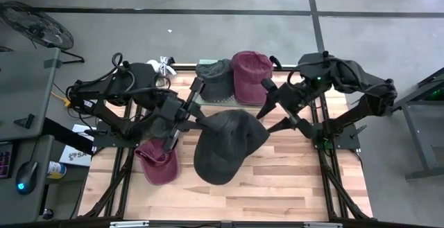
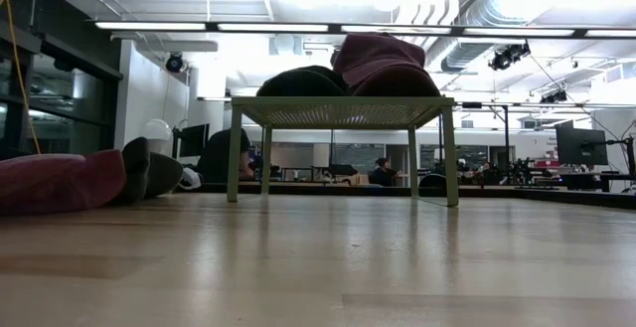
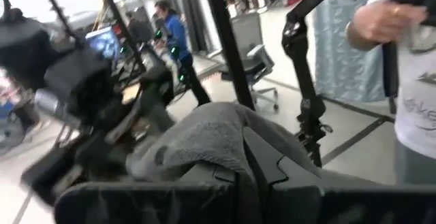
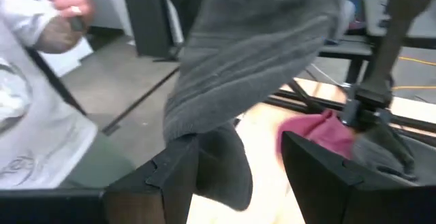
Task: Pick & Place hat
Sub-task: Stack the bottom black cap on the other black cap on the shelf
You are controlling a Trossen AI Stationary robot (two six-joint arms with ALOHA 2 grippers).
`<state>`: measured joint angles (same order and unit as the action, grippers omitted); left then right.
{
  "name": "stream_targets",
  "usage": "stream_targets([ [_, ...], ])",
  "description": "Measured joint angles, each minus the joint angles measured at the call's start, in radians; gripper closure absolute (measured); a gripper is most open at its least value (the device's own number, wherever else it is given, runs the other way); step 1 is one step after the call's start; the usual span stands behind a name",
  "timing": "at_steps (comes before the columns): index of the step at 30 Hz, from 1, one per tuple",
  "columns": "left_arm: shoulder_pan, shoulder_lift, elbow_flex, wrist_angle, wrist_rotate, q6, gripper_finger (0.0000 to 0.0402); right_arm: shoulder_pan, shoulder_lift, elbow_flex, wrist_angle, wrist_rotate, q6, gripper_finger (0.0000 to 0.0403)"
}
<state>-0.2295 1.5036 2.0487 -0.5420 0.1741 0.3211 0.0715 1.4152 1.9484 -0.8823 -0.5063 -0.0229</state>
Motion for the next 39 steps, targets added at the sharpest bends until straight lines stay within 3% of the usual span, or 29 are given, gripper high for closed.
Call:
stream_targets([
  [22,0.000,0.010,0.000,-0.038,-0.036,-0.029,0.0402,0.002,-0.037,0.001,-0.061,-0.226,-0.011,0.0201],
  [32,0.000,0.010,0.000,-0.027,-0.133,-0.028,0.0402,0.002,-0.033,0.001,-0.070,-0.100,-0.030,0.0207],
  [35,0.000,0.010,0.000,-0.026,-0.136,-0.028,0.0402,0.001,-0.035,0.001,-0.086,-0.047,-0.032,0.0232],
  [39,0.000,0.010,0.000,-0.026,-0.140,-0.029,0.0402,0.001,-0.034,0.001,-0.112,0.012,-0.038,0.0297],
])
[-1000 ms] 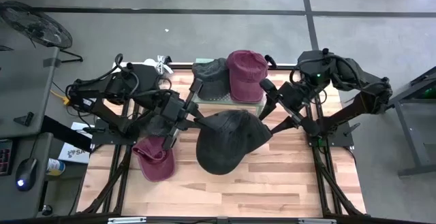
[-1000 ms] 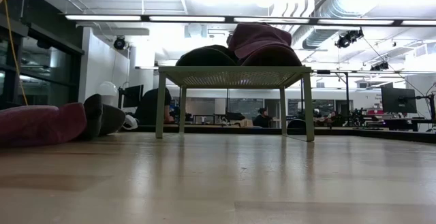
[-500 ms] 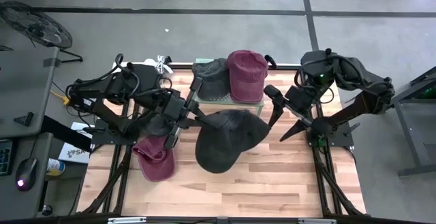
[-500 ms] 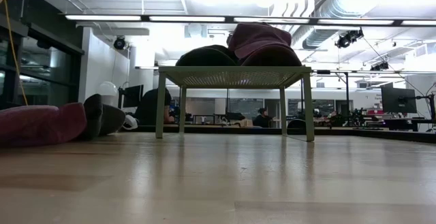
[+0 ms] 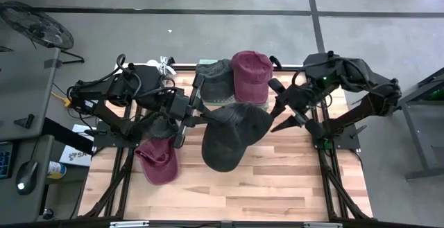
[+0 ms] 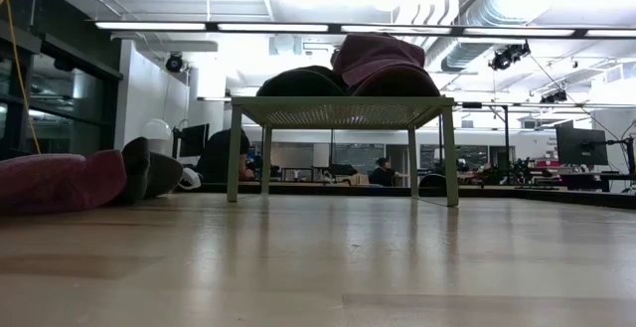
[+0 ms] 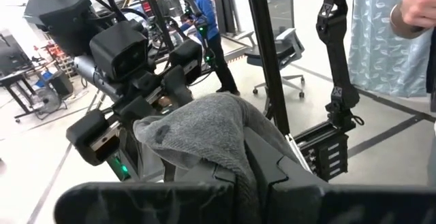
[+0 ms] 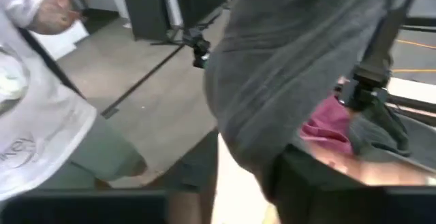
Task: Pick & Place hat
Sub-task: Stack the bottom black cap on the other black cap on the shelf
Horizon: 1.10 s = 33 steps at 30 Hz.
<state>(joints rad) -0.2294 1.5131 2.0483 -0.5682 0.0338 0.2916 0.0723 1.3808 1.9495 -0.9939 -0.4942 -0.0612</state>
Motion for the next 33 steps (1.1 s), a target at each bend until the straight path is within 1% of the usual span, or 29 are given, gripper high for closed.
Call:
stream_targets([
  [3,0.000,0.000,0.000,0.000,-0.002,-0.001,0.0402,0.000,0.000,0.000,-0.005,0.027,-0.002,0.0364],
  [4,0.000,0.000,0.000,0.000,-0.002,-0.003,0.0402,0.000,0.000,0.000,-0.004,0.027,-0.005,0.0382],
  [5,0.000,0.000,0.000,0.000,-0.003,-0.008,0.0401,0.000,0.000,0.000,-0.004,0.027,-0.009,0.0392],
  [8,0.000,0.000,0.000,-0.001,-0.003,-0.032,0.0395,0.000,0.000,0.000,-0.005,0.027,0.008,0.0390],
  [10,0.000,0.000,0.000,-0.001,-0.008,-0.054,0.0385,0.000,0.000,0.000,-0.005,0.026,0.003,0.0397],
  [13,0.000,0.000,0.000,-0.001,-0.060,-0.096,0.0365,0.000,0.000,0.000,-0.004,0.026,0.007,0.0399],
  [17,0.001,-0.001,0.000,-0.013,-0.070,-0.128,0.0320,0.000,0.000,0.000,-0.005,0.041,0.014,0.0400],
  [21,0.000,-0.001,0.000,-0.011,-0.076,-0.159,0.0259,0.000,0.000,0.000,-0.021,0.050,0.018,0.0401],
  [24,0.000,0.000,0.000,-0.007,-0.122,-0.170,0.0214,0.000,0.000,0.000,-0.024,0.051,0.019,0.0402],
  [27,0.000,-0.001,0.000,-0.001,-0.179,-0.173,0.0179,0.000,0.000,0.000,-0.028,0.059,0.016,0.0402],
  [30,0.000,-0.001,0.000,0.014,-0.284,-0.206,0.0160,0.000,0.000,0.000,-0.052,0.102,0.011,0.0402],
  [33,0.000,0.009,0.002,0.034,-0.365,-0.216,0.0155,0.000,0.000,0.000,-0.065,0.134,-0.003,0.0402],
])
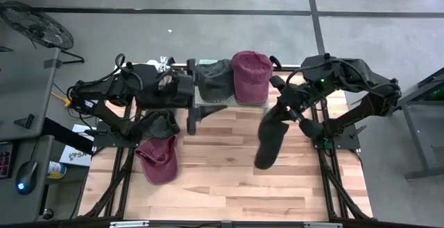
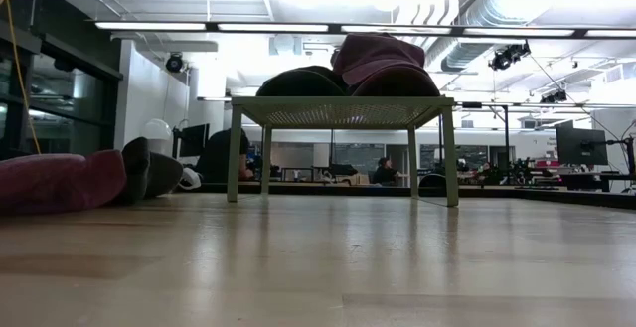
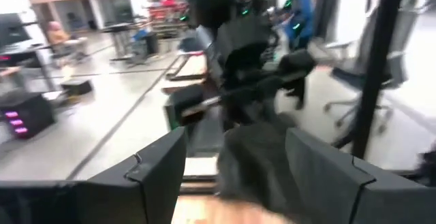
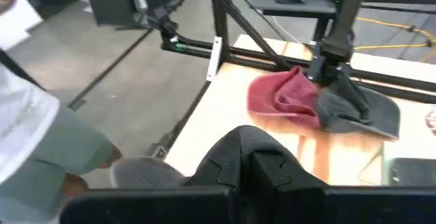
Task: Pick & Place hat
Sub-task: Stack the bottom black cap on the other black cap on the shelf
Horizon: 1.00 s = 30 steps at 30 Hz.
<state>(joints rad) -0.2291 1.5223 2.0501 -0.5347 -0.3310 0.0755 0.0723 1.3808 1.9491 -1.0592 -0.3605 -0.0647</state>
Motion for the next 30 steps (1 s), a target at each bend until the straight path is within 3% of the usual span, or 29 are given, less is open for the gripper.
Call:
stream_targets([
  [6,0.000,0.061,-0.002,-0.019,-0.044,0.109,0.0154,0.000,0.000,0.000,-0.012,0.009,-0.027,0.0403],
  [12,0.011,0.110,-0.001,-0.035,-0.102,0.163,0.0154,0.000,0.000,0.000,-0.044,-0.054,-0.057,0.0403],
  [19,0.074,0.163,-0.001,-0.042,0.069,0.109,0.0154,0.001,0.003,0.000,-0.123,-0.177,-0.153,0.0403],
  [30,0.172,0.244,-0.001,-0.023,0.361,0.021,0.0154,0.023,0.039,0.000,-0.221,-0.187,-0.295,0.0403],
])
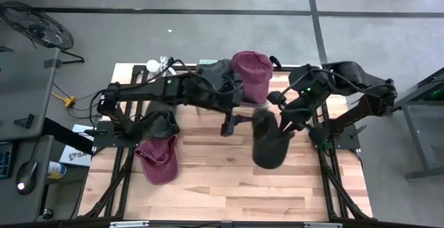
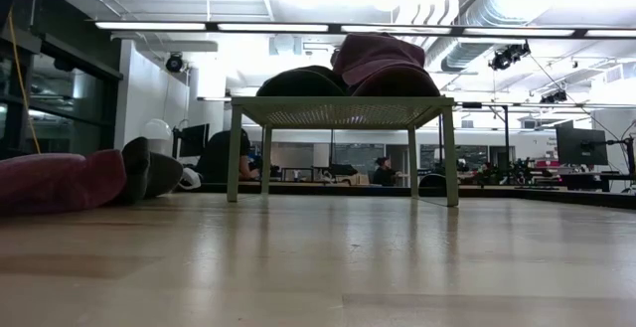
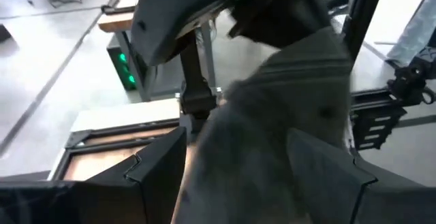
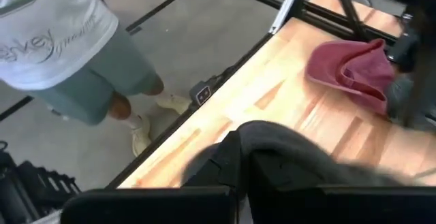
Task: Pick & Place hat
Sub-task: Stack the bottom black cap on the other black cap on the shelf
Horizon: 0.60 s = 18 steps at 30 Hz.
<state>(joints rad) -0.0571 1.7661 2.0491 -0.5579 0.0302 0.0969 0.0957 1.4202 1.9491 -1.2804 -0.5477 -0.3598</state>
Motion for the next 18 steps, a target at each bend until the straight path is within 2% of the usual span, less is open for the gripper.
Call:
stream_targets([
  [7,0.031,0.025,0.001,0.033,0.061,0.001,0.0154,0.012,0.023,0.000,-0.002,-0.034,-0.016,0.0403],
  [14,0.059,0.048,0.000,0.039,0.241,-0.006,0.0154,0.012,0.029,0.000,-0.003,-0.038,-0.016,0.0403],
  [18,0.065,0.070,-0.002,0.076,0.287,-0.006,0.0154,0.012,0.029,0.000,-0.002,-0.039,-0.016,0.0403],
])
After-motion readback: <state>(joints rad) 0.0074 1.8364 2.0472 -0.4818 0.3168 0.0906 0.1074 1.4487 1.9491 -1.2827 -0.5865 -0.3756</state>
